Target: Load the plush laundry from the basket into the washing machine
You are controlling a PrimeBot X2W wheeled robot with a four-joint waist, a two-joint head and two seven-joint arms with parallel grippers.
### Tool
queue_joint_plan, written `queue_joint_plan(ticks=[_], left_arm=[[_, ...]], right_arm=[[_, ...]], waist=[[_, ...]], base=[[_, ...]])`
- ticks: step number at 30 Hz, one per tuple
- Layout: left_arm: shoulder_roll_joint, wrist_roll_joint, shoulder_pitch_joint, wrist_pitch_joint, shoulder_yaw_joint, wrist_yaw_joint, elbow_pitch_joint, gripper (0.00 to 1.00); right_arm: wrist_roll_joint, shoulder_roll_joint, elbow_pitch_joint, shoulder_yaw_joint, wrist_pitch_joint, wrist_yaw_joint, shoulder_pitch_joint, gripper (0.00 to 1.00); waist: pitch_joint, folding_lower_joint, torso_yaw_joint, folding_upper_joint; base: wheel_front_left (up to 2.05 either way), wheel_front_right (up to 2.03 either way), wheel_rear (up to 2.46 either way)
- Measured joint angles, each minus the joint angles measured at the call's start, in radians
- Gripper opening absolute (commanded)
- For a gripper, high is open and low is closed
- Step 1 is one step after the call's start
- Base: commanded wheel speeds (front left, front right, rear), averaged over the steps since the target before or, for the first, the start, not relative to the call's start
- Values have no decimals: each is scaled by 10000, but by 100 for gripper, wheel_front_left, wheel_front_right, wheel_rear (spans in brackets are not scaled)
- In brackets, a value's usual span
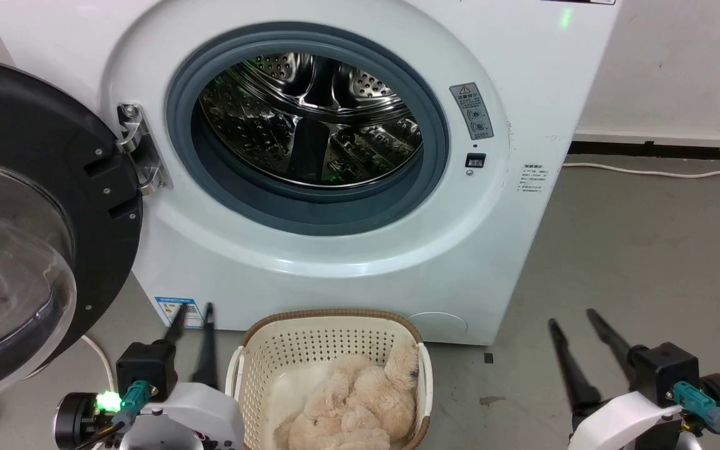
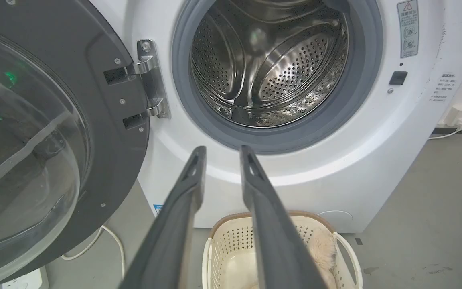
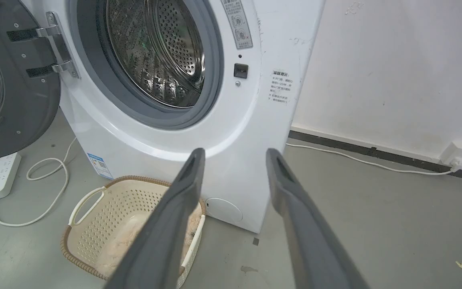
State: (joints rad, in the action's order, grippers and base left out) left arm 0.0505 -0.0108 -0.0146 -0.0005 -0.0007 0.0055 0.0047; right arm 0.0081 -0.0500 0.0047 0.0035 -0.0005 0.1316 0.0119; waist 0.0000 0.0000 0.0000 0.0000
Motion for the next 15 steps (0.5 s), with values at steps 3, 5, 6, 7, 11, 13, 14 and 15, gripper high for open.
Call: queue_joint_plan(ticks=[3,5,6,7,11,13,14,15], left_arm=[[0,-31,0,-8,-23,2,8,100],[0,-115,0,-25,-54,2,13,100],[0,-140,0,-63,-75,2,17,100],[0,-190,0,-94,-92,2,23,100],[0,-301,0,-176,-153,4,63,100],[0,-384,0,-196,-184,4,107,100],[0,-416,0,-199,-199,4,140,100],[0,-454,0,-232,-215,2,174,100]], right_arm=[[35,0,10,6,-13,0,3,100],[109,0,25,8,-56,0,7,100],[117,0,33,12,-61,0,8,100],[138,0,42,12,-84,0,11,100],[295,0,88,27,-165,0,21,100],[347,0,105,33,-194,0,24,100],[382,0,111,35,-205,0,24,100],[410,0,119,35,-224,0,25,100]], waist=[[0,0,0,0],[1,0,-1,0],[2,0,-2,0],[4,0,-3,0],[17,0,-14,0],[34,1,-24,0],[44,2,-29,0],[56,1,-35,0]], base=[[0,0,0],[0,0,0],[0,0,0],[0,0,0],[0,0,0],[0,0,0],[0,0,0],[0,0,0]])
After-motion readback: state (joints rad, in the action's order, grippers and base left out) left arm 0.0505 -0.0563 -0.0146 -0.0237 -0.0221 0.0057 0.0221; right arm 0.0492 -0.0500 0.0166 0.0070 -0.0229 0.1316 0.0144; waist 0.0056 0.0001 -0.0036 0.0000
